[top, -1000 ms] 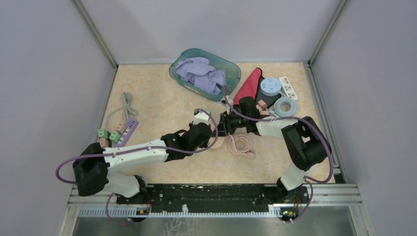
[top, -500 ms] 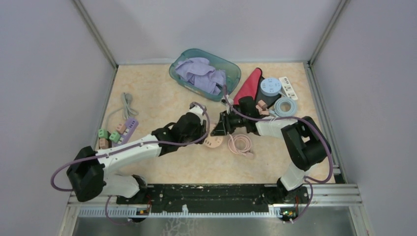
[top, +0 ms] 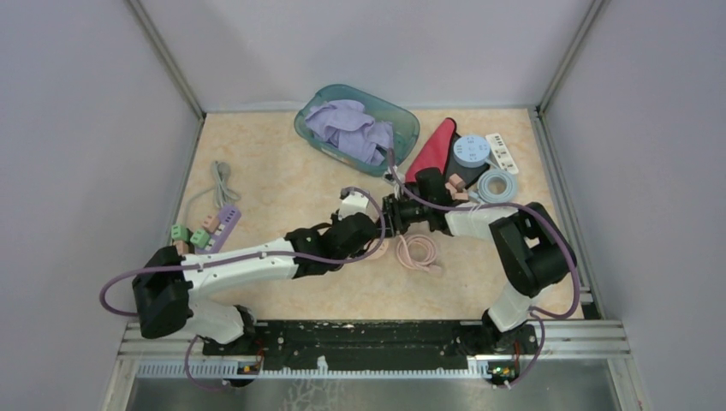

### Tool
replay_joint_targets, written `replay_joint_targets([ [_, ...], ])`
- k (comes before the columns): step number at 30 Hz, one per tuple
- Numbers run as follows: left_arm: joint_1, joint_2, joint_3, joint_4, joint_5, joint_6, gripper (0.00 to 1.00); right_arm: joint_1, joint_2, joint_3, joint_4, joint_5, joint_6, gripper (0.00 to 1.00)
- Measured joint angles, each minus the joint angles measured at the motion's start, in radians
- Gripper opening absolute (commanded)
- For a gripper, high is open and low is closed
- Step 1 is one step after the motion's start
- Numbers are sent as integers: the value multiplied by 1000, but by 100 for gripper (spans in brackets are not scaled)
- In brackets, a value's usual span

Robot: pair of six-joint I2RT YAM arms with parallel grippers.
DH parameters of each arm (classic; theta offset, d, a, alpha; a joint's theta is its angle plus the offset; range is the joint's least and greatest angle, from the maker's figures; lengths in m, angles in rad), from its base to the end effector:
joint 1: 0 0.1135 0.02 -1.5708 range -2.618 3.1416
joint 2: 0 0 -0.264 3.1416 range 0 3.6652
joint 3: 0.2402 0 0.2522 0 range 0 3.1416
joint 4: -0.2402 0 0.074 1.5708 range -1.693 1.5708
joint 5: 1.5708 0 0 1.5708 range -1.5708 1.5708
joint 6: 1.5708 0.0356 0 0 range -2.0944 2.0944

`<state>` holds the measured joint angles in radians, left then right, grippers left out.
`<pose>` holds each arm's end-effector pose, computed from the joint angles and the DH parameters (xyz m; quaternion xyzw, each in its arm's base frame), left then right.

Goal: Pull the plug off the socket
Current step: Remove the plug from the socket.

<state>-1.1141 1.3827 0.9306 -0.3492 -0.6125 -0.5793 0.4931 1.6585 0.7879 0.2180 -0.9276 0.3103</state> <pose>0.1458 -0.2503 0.2457 0.1244 0.8823 -0.0830 0.4464 0.2707 0.1778 0.1699 -0.2706 0.7803 0.5241 0.2080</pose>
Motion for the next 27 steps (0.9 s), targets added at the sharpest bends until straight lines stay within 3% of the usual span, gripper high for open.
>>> replay_joint_targets([
  [5,7,42,59,-56,0,43,0,-1,0,0,7,19,1,0],
  [10,59,49,113,-117,85,65,0,-1,0,20,6,34,1,0],
  [19,141,-145,-35,-24,258,80,0,20,-3,39,0,13,8,0],
  [24,86,-158,-69,11,175,70,0,23,-2,39,-7,6,5,0],
  [27,34,-89,7,-77,59,19,0,23,-2,39,-9,3,3,0],
])
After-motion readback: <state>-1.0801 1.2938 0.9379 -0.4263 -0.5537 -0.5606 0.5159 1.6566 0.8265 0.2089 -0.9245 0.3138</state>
